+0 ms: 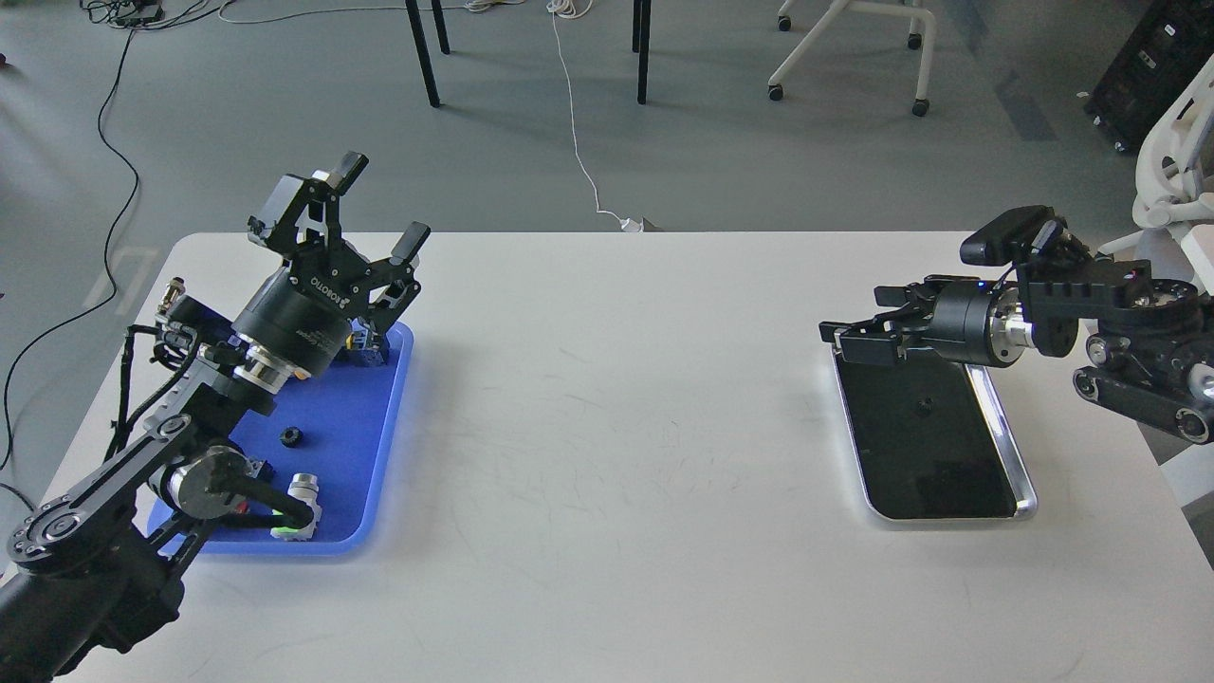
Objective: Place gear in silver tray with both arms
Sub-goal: 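Withdraw the right arm from the silver tray, then grasp another small black gear in the blue tray with the left gripper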
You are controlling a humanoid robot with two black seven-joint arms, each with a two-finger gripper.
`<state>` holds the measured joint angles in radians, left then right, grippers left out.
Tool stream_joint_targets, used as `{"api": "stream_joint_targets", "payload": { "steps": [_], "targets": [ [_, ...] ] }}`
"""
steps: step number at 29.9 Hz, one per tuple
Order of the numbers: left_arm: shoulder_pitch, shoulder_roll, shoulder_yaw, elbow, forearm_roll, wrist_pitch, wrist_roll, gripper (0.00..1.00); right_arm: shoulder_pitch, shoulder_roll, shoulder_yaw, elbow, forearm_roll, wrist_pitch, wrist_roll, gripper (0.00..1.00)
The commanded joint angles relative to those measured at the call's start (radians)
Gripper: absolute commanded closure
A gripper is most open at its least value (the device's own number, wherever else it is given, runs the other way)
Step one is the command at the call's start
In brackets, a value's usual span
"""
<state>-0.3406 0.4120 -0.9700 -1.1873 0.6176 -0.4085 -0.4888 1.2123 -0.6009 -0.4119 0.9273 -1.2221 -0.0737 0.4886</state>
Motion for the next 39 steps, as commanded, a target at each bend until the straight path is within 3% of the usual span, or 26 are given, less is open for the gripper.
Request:
{"api": "stream_joint_targets", "payload": {
  "steps": [1, 7, 11, 16, 23, 28, 39],
  "targets": [
    [-0.001, 0.033, 0.013, -0.002, 0.030, -0.004, 0.000, 0.02, -0.100, 0.010, 0.193, 0.060, 0.295, 0.009, 0.000, 0.03],
    [0.002, 0.135, 0.016, -0.058, 0.353, -0.022, 0.000, 0.02, -0.345, 0.125, 0.523, 0.085, 0.740, 0.018, 0.000, 0.03],
    [-0.009, 0.221, 0.066, -0.090, 0.617, -0.029, 0.000, 0.02, -0.451, 0.190, 0.671, 0.088, 0.912, 0.043, 0.000, 0.02],
    [-0.043, 0.387, 0.158, -0.127, 1.037, -0.019, 0.000, 0.02, -0.507, 0.214, 0.748, 0.087, 1.064, 0.184, 0.000, 0.02],
    [-0.162, 0.522, 0.325, -0.110, 1.563, 0.030, 0.000, 0.02, -0.525, 0.211, 0.755, 0.088, 1.096, 0.201, 0.000, 0.02],
    [-0.230, 0.513, 0.418, -0.043, 1.564, 0.045, 0.000, 0.05, -0.527, 0.210, 0.755, 0.090, 1.096, 0.203, 0.000, 0.02],
    [-0.322, 0.430, 0.577, 0.121, 1.564, 0.059, 0.000, 0.27, -0.527, 0.197, 0.754, 0.105, 1.095, 0.204, 0.000, 0.02]
  ]
}}
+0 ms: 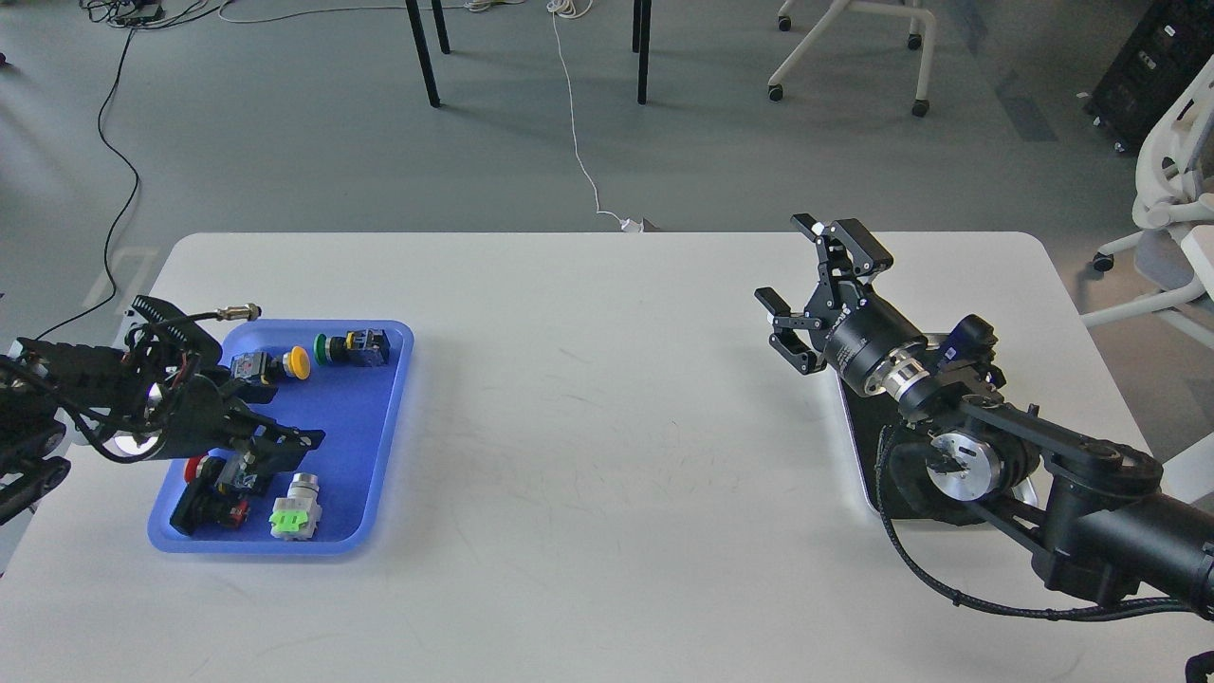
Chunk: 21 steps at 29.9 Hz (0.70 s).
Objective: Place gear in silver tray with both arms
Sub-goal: 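Grasp another small black gear in the blue tray with the left gripper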
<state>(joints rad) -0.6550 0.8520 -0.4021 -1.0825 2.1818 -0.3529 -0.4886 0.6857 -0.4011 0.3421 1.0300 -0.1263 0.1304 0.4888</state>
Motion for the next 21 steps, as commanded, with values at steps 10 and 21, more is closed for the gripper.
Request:
{"api": "stream_joint_targets", "payload": {
  "steps": [10, 21],
  "targets": [
    [-0.008, -0.024, 0.040, 0.049, 0.000, 0.003, 0.000, 0.30, 0.000, -0.002, 0.000, 0.002, 0.001, 0.000, 0.000, 0.02],
    [-0.008, -0.053, 0.042, 0.098, 0.000, 0.003, 0.000, 0.54, 0.000, -0.002, 0.000, 0.002, -0.001, 0.000, 0.000, 0.02]
  ]
}}
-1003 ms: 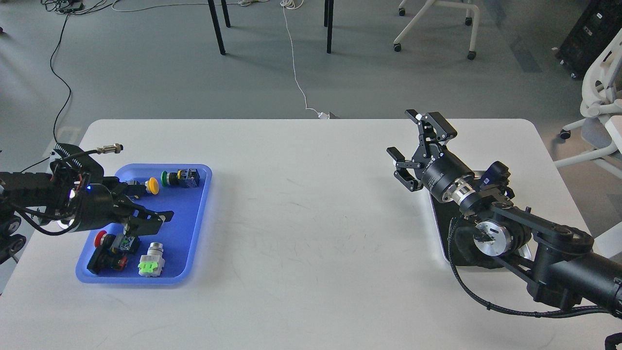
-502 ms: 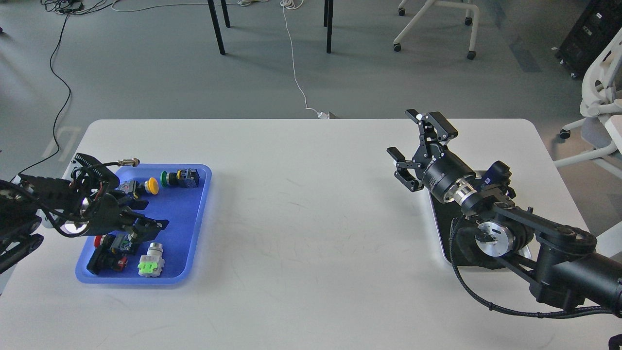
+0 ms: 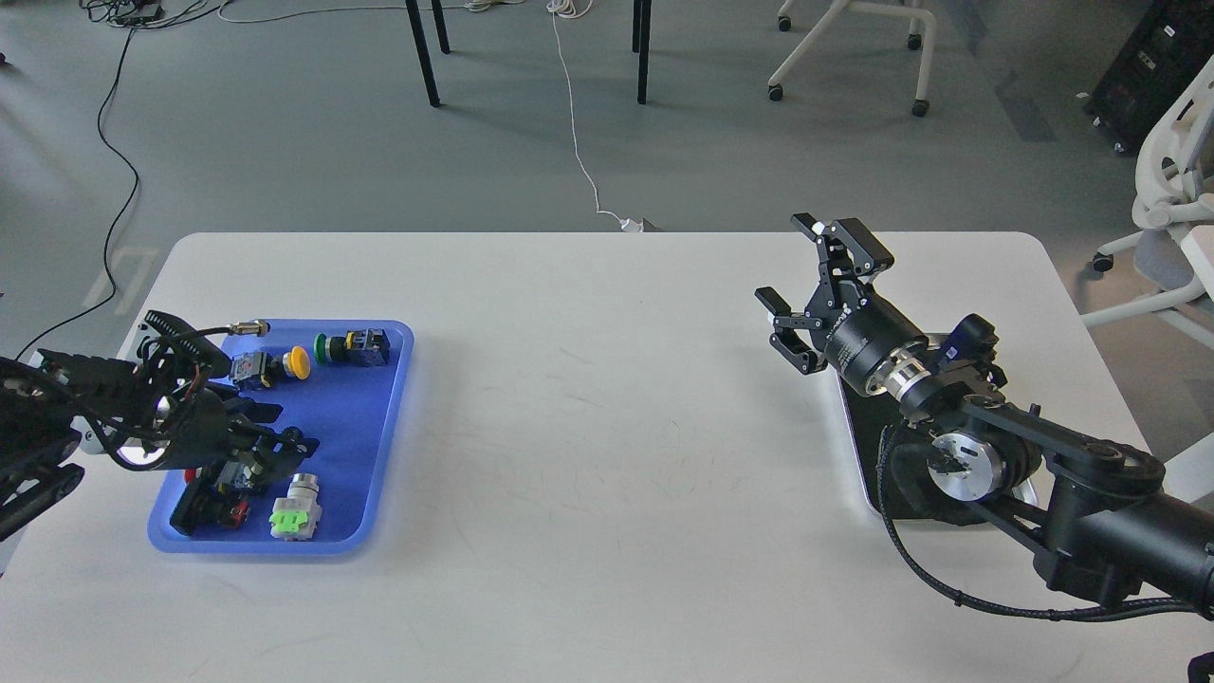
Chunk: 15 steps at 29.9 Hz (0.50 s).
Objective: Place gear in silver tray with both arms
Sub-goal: 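Grasp another small black gear in the blue tray with the left gripper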
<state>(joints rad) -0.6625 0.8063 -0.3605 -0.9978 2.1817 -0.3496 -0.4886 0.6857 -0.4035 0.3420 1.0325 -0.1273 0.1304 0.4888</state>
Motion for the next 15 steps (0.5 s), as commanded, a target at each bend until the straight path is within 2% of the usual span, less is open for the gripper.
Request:
{"api": "stream_joint_targets", "payload": {
  "steps": [1, 6, 9, 15],
  "targets": [
    [0.001, -0.009, 0.002, 0.016, 0.000, 0.000, 0.000, 0.55, 0.000, 0.000, 0.000, 0.000, 0.002, 0.000, 0.000, 0.02],
    [0.000, -0.015, 0.020, 0.034, 0.000, 0.000, 0.000, 0.66, 0.000, 0.000, 0.002, 0.000, 0.000, 0.000, 0.000, 0.02],
    [-0.002, -0.018, 0.021, 0.037, 0.000, 0.000, 0.000, 0.78, 0.000, 0.000, 0.002, 0.000, 0.000, 0.000, 0.000, 0.02],
    [-0.006, -0.018, 0.021, 0.037, 0.000, 0.000, 0.000, 0.85, 0.002, 0.000, 0.002, 0.000, 0.000, 0.000, 0.000, 0.02]
  ]
}}
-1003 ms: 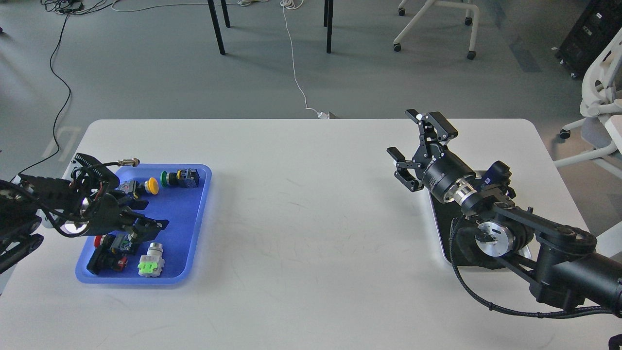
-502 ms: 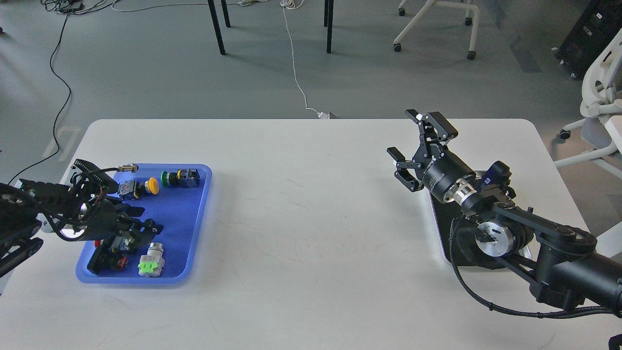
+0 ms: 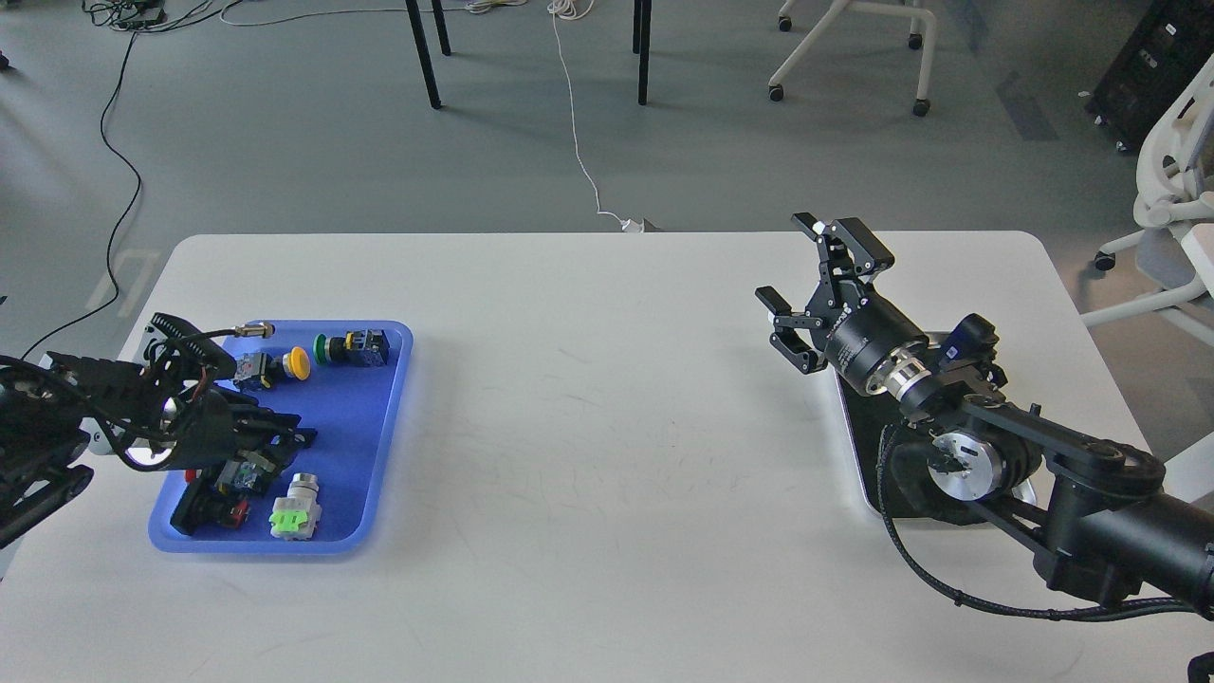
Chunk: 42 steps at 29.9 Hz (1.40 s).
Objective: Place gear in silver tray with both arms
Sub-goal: 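Grasp another small black gear in the blue tray with the left gripper, then lift the gear and carry it with the left arm toward the table center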
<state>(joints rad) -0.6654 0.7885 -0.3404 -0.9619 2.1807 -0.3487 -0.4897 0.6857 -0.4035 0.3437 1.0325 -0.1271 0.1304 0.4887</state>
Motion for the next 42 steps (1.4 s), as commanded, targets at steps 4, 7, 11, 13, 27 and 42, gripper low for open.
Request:
{"api": "stream_joint_targets", "payload": {
  "steps": [4, 7, 11, 13, 27, 42],
  "targets": [
    [-0.022, 0.000, 0.001, -0.001, 0.001, -0.001, 0.001, 0.86, 0.002, -0.001, 0.006, 0.000, 0.000, 0.000, 0.000, 0.02],
    [-0.052, 0.000, 0.000, -0.015, 0.001, -0.004, 0.001, 0.86, 0.003, -0.001, 0.008, 0.000, 0.000, 0.000, 0.000, 0.02],
    [-0.128, -0.003, -0.002, -0.089, 0.001, -0.021, 0.001, 0.86, 0.003, -0.011, 0.018, 0.000, 0.001, 0.000, 0.000, 0.02],
    [-0.158, -0.011, -0.002, -0.142, 0.001, -0.047, 0.001, 0.86, 0.002, -0.023, 0.020, 0.000, 0.001, 0.001, 0.000, 0.02],
    [-0.418, -0.532, 0.204, -0.072, 0.001, -0.140, 0.001, 0.85, 0.002, -0.103, 0.034, 0.009, 0.003, -0.002, 0.000, 0.02],
    [-0.410, -0.789, 0.291, 0.141, 0.001, -0.140, 0.001, 0.85, 0.132, -0.104, 0.011, 0.021, 0.001, -0.006, 0.000, 0.02]
  ]
}}
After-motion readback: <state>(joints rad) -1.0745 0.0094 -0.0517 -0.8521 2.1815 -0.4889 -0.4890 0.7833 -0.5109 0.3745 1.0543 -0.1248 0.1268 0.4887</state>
